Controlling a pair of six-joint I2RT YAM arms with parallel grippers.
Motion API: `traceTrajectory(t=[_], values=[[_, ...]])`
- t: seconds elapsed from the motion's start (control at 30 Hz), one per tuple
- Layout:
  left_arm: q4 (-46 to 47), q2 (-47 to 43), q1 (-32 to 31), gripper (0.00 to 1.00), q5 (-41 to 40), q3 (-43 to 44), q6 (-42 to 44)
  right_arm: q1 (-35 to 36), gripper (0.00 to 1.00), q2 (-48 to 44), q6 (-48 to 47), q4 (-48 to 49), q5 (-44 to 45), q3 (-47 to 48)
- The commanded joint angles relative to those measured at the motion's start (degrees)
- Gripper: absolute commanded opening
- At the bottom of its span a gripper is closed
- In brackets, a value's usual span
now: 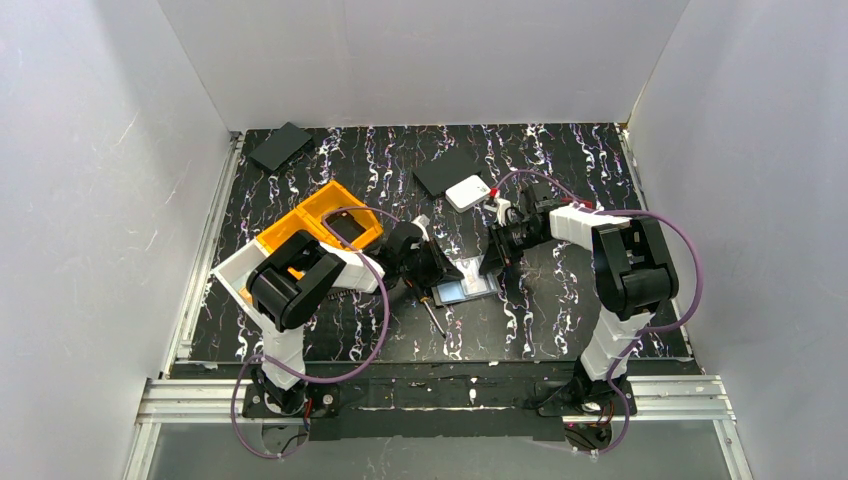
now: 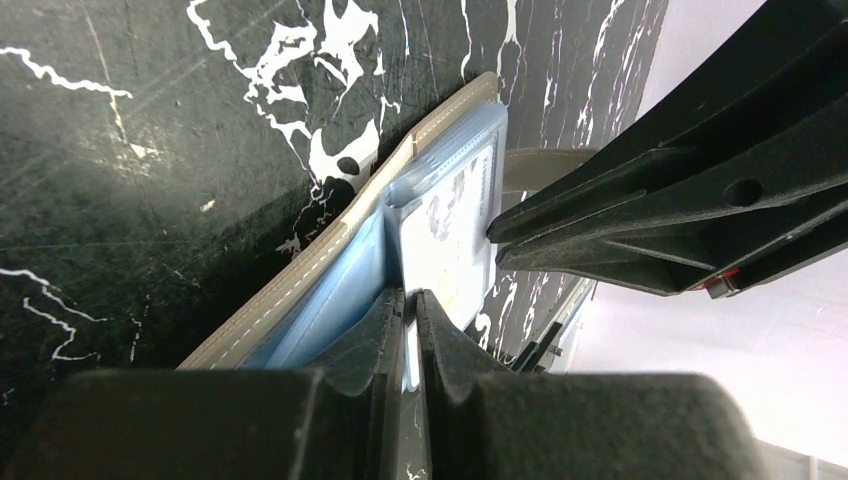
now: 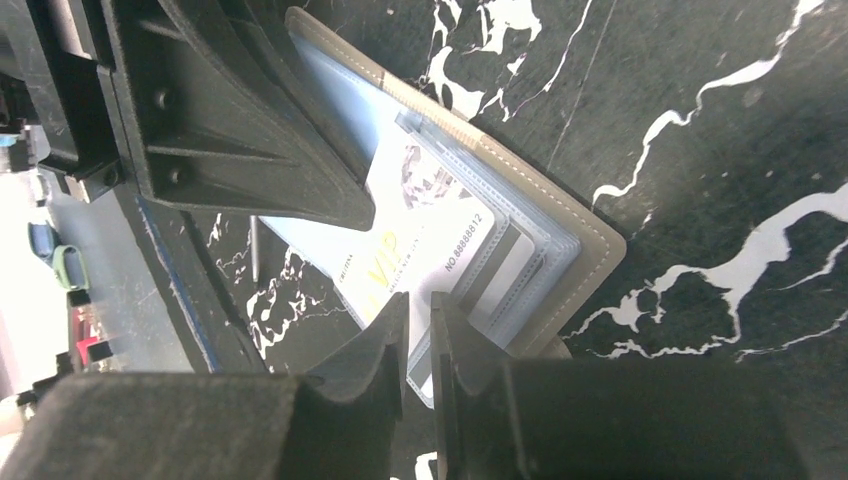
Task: Take the credit cards out of the card holder
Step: Remove the credit card from the card holder.
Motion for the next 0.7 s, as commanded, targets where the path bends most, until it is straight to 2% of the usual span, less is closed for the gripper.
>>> traceTrajectory(t=[0.0, 0.13, 0.4, 0.53, 0.67], values=[[2.13, -3.04, -0.07, 0.0, 2.78, -1.73, 1.49, -0.41, 0.22, -1.78, 1.32, 0.63, -3.39, -1.55], [2.4, -3.28, -0.08, 0.0, 3.8, -1.33, 1.54, -0.41, 0.22, -0.83, 2.27, 1.11, -4.26, -1.88], [3.73, -1.84, -0.21, 0.0, 4.38, -1.07, 0.64, -0.5, 0.26, -0.4, 4.34, 2.45, 1.39, -2.57], [4.76, -0.75, -0.21, 0.0, 5.16, -0.52, -0.35, -0.5, 0.26, 0.61, 4.56, 2.08, 1.32, -2.8], [6.22, 0.01, -0.38, 0.16, 5.52, -0.61, -1.73, -0.5, 0.26, 2.3, 4.76, 1.66, -0.34, -2.47]])
